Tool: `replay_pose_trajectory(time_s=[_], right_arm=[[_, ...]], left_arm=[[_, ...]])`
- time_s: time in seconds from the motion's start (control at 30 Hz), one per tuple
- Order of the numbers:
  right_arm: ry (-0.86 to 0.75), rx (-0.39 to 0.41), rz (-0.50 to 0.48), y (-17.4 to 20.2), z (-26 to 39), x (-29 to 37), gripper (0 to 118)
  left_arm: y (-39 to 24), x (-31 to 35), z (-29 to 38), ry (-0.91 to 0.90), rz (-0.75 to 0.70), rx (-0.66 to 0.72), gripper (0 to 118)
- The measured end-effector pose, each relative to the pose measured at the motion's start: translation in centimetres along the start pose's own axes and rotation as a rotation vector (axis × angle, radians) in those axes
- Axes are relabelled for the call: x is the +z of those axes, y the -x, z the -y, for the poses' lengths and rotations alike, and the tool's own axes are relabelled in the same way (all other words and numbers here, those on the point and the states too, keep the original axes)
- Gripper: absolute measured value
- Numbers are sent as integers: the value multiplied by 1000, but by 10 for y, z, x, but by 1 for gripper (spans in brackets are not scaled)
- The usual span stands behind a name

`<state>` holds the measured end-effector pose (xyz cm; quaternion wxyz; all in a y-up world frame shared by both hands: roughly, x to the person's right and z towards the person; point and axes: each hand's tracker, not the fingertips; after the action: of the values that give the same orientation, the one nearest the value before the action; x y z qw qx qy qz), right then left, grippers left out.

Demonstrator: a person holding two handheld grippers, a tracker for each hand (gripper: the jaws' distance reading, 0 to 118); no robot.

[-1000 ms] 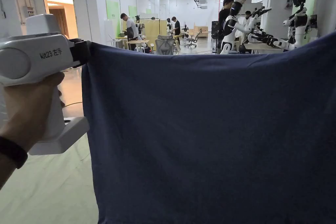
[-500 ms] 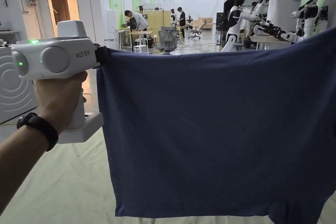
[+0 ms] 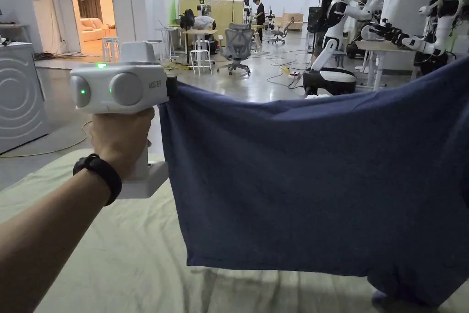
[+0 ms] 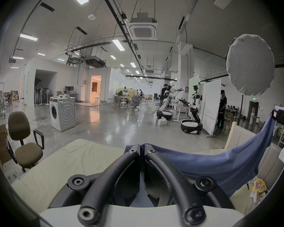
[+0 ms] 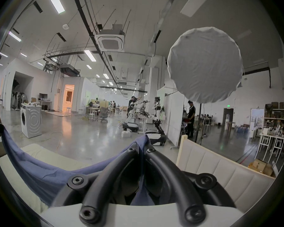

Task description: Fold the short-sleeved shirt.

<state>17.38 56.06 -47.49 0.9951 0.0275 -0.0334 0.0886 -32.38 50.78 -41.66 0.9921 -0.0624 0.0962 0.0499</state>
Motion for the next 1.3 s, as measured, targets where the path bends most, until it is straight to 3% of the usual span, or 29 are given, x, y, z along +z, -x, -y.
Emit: replay_pose_trajectory(time_s=[0.1, 0.23, 0.43, 0.53, 0.6, 0.63, 0.67, 0.73, 0.77, 0.9, 0.97, 1.03, 1.07, 1.13, 1.17, 1.3], right_arm=[[38, 36, -18, 4, 29, 6, 5], [145, -46, -77, 3, 62, 19, 5], [142, 30, -126, 10, 102, 65, 5], [173, 12, -175, 7, 125, 100, 5], [96, 21, -180, 2, 137, 131, 5], [196, -89, -200, 0, 155, 145, 5], [131, -46, -193, -4, 161, 161, 5], [251, -170, -214, -10, 191, 194, 5], [148, -86, -211, -13, 197, 213, 5], [205, -231, -179, -26, 252, 290, 5], [262, -217, -165, -28, 276, 323, 5], [223, -150, -160, -34, 294, 351, 5], [342, -236, -143, -38, 311, 361, 5], [368, -291, -124, -47, 331, 376, 5], [460, -331, -98, -50, 344, 384, 5], [526, -311, -48, -62, 373, 401, 5]], left_arm=[[6, -2, 23, 38, 17, 27, 4], [9, 3, 59, 86, 32, -14, 4], [24, 28, 114, 175, 78, 90, 4], [35, 61, 143, 168, 101, 101, 4], [40, 90, 170, 164, 129, 83, 4], [44, 107, 184, 163, 133, 84, 4], [47, 126, 200, 164, 157, 108, 4], [54, 158, 226, 176, 159, 117, 4], [59, 175, 240, 188, 160, 130, 4], [78, 236, 290, 226, 190, 207, 4], [88, 263, 313, 208, 204, 227, 4], [94, 281, 329, 226, 193, 235, 4], [95, 291, 338, 243, 194, 251, 4], [100, 303, 353, 280, 206, 264, 4], [103, 309, 361, 297, 201, 250, 4], [115, 315, 388, 406, 206, 266, 4]])
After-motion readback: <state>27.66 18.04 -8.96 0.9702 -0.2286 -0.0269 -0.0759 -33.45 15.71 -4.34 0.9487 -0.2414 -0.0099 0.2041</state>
